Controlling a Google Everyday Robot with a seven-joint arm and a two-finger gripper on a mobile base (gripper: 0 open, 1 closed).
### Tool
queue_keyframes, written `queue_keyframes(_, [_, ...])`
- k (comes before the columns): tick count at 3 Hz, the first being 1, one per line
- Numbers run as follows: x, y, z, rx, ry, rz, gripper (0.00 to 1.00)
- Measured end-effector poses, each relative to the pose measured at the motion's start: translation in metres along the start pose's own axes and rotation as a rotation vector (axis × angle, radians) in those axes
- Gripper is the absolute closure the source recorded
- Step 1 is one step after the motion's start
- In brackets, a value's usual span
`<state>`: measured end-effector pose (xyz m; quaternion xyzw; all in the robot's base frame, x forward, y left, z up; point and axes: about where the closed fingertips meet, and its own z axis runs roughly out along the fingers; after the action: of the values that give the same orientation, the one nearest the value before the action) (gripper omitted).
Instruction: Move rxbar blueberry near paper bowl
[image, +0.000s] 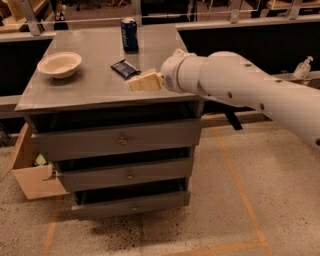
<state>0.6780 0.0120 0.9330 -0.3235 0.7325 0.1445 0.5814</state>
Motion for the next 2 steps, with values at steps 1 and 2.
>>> queue_keyframes(1, [0.011,-0.006,0.035,0.002,0.016,0.02,0.0])
queue_keyframes(2, [0.015,-0.014,0.077,0.004,0.03,0.043,0.0])
